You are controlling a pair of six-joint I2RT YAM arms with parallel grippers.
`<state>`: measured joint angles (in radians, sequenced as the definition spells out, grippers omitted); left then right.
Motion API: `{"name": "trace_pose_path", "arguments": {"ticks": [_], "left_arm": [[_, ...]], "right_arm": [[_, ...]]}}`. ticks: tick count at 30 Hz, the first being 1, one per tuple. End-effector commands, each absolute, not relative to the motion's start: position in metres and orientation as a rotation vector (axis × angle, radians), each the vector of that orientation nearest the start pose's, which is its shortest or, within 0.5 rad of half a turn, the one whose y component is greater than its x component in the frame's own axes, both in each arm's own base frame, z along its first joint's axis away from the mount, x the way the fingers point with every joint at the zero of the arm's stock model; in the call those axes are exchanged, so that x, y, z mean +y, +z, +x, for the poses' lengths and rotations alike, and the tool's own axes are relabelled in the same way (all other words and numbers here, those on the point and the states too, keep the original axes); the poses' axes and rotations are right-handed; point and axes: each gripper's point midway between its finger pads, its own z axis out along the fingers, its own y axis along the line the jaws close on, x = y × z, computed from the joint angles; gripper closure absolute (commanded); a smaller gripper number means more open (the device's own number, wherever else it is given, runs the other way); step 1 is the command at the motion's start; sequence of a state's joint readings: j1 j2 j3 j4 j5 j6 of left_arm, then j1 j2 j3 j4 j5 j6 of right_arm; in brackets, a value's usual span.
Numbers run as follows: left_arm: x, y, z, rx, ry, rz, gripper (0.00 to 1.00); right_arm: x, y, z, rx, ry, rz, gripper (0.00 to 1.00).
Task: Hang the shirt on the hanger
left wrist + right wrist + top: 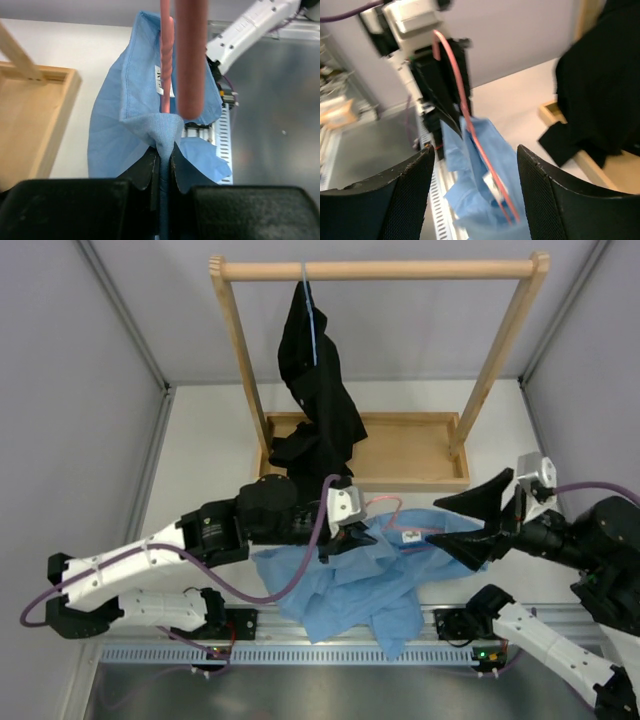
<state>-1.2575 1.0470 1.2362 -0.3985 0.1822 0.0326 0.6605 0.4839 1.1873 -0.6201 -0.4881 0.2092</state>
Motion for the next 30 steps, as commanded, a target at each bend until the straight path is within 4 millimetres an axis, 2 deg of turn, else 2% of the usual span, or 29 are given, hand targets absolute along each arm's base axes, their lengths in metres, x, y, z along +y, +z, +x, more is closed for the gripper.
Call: {"name": "trace_pose_path", "arguments": {"ticks": [1, 2, 4, 6, 11, 13, 14, 15, 17, 18, 19, 20, 21, 22, 23, 24, 25, 26, 27, 28, 29, 30], "left_arm": [[-0.37, 0.377, 0.05, 1.26, -1.208, 1.365, 1.0], [-0.372, 0.38, 0.046, 1.244, -1.231, 1.385, 1.0], [-0.38, 0.377, 0.046, 1.258, -1.243, 1.398, 1.0], [-0.384, 0.383, 0.048, 1.256, -1.25, 1.388, 1.0], [-0.389, 0.389, 0.045, 1.243, -1.278, 1.397, 1.0], [-0.389, 0.394, 0.039, 1.211, -1.307, 1.421, 1.0], [-0.39, 0.395, 0.039, 1.21, -1.31, 1.42, 1.0], [-0.389, 0.396, 0.04, 1.209, -1.307, 1.418, 1.0], [-0.389, 0.396, 0.047, 1.218, -1.277, 1.398, 1.0], [-0.388, 0.397, 0.052, 1.222, -1.252, 1.382, 0.91], [-0.386, 0.397, 0.063, 1.244, -1.194, 1.337, 0.78], [-0.383, 0.399, 0.069, 1.253, -1.157, 1.306, 0.59], [-0.379, 0.4, 0.077, 1.262, -1.115, 1.274, 0.42], [-0.371, 0.41, 0.081, 1.254, -1.086, 1.23, 0.02], [-0.364, 0.414, 0.089, 1.262, -1.042, 1.189, 0.02], [-0.358, 0.418, 0.092, 1.241, -1.011, 1.18, 0.02], [-0.345, 0.429, 0.091, 1.216, -0.998, 1.152, 0.02], [-0.335, 0.433, 0.099, 1.216, -0.946, 1.115, 0.02], [-0.327, 0.437, 0.102, 1.209, -0.922, 1.089, 0.02], [-0.318, 0.441, 0.103, 1.197, -0.905, 1.071, 0.02], [-0.3, 0.453, 0.102, 1.169, -0.889, 1.029, 0.02], [-0.293, 0.449, 0.103, 1.163, -0.865, 1.032, 0.02]], "right_arm": [[0.204, 0.42, 0.042, 1.277, 1.254, -1.079, 0.36], [0.207, 0.426, 0.042, 1.237, 1.264, -1.085, 0.37], [0.212, 0.424, 0.049, 1.257, 1.269, -1.086, 0.38], [0.216, 0.423, 0.047, 1.238, 1.293, -1.109, 0.42], [0.218, 0.41, 0.046, 1.226, 1.309, -1.126, 0.54], [0.217, 0.412, 0.043, 1.197, 1.305, -1.127, 0.7], [0.216, 0.412, 0.043, 1.188, 1.302, -1.126, 0.94], [0.214, 0.414, 0.044, 1.18, 1.287, -1.108, 1.0], [0.211, 0.42, 0.047, 1.175, 1.257, -1.073, 1.0], [0.207, 0.426, 0.053, 1.175, 1.219, -1.022, 1.0], [0.205, 0.43, 0.055, 1.173, 1.202, -1.002, 1.0], [0.201, 0.436, 0.054, 1.17, 1.18, -0.983, 1.0], [0.198, 0.439, 0.063, 1.198, 1.136, -0.937, 1.0], [0.193, 0.443, 0.067, 1.204, 1.094, -0.926, 1.0], [0.185, 0.451, 0.064, 1.223, 1.062, -0.909, 1.0], [0.181, 0.456, 0.075, 1.255, 1.009, -0.859, 1.0], [0.172, 0.474, 0.072, 1.224, 0.971, -0.843, 1.0], [0.168, 0.479, 0.074, 1.23, 0.946, -0.836, 1.0], [0.167, 0.475, 0.081, 1.288, 0.915, -0.825, 1.0], [0.158, 0.493, 0.076, 1.249, 0.885, -0.816, 1.0], [0.156, 0.498, 0.078, 1.255, 0.868, -0.807, 1.0], [0.155, 0.498, 0.084, 1.279, 0.84, -0.801, 1.0]]}}
